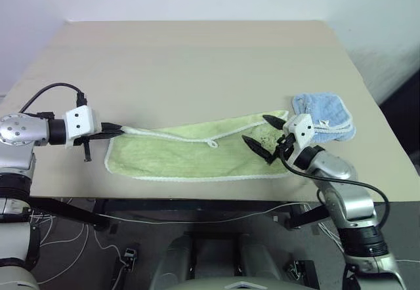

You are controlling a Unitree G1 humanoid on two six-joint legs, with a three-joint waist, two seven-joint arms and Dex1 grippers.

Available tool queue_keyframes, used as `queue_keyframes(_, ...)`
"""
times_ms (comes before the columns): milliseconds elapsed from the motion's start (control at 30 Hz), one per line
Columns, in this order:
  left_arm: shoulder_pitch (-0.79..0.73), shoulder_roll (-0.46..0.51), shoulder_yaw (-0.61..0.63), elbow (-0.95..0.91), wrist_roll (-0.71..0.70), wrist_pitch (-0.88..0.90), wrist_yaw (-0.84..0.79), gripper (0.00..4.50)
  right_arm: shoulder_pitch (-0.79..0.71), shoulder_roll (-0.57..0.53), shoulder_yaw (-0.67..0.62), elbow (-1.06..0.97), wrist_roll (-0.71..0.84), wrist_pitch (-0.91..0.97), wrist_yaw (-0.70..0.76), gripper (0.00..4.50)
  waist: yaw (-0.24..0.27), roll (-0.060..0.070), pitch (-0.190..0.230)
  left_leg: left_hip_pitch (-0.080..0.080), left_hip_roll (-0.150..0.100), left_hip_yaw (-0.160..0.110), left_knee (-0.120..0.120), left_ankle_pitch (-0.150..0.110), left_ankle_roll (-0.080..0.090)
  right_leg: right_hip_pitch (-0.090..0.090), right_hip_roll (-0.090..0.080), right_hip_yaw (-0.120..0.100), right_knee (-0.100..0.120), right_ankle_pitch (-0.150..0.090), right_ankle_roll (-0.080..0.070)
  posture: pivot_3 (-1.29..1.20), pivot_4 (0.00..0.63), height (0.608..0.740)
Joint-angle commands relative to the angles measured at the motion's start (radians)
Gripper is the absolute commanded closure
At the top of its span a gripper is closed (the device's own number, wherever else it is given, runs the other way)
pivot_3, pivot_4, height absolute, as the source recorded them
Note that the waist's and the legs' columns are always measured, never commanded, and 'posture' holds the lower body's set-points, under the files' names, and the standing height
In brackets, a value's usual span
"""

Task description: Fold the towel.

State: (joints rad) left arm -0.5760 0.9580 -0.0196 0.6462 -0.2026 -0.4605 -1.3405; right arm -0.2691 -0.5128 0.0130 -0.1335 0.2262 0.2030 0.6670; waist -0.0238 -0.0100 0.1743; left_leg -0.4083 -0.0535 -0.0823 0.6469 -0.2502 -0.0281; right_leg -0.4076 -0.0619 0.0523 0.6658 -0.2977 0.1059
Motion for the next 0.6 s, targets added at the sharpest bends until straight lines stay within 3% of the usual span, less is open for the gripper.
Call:
queue_keyframes(33, 0.028, 0.016, 0.022, -0.049, 0.019, 0.003, 0.019, 4.45, -0.059, -0.066, 0.023, 0.06, -0.093, -0.08, 0.031, 0.0, 0.0, 0.0, 0.0, 0.0, 0.0, 0.0, 0.0, 0.0, 0.0, 0.0, 0.0, 0.0, 0.0, 0.0, 0.0, 0.0, 0.15, 0.74)
queue_keyframes(300, 0.131, 0.012, 0.021, -0.125, 0.046, -0.021, 0.039, 4.45, -0.303, -0.222, 0.152, 0.558, -0.428, -0.441, -0.028, 0.0, 0.003, 0.0, 0.0, 0.0, 0.0, 0.0, 0.0, 0.0, 0.0, 0.0, 0.0, 0.0, 0.0, 0.0, 0.0, 0.0, 0.15, 0.74)
queue_keyframes(600, 0.198, 0.009, 0.042, -0.159, 0.038, -0.027, 0.086, 4.45, -0.51, -0.244, 0.271, 0.954, -0.651, -0.704, -0.177, 0.0, 0.0, 0.0, 0.0, 0.0, 0.0, 0.001, 0.0, 0.0, 0.0, 0.0, 0.0, 0.0, 0.0, 0.0, 0.0, 0.0, 0.15, 0.74)
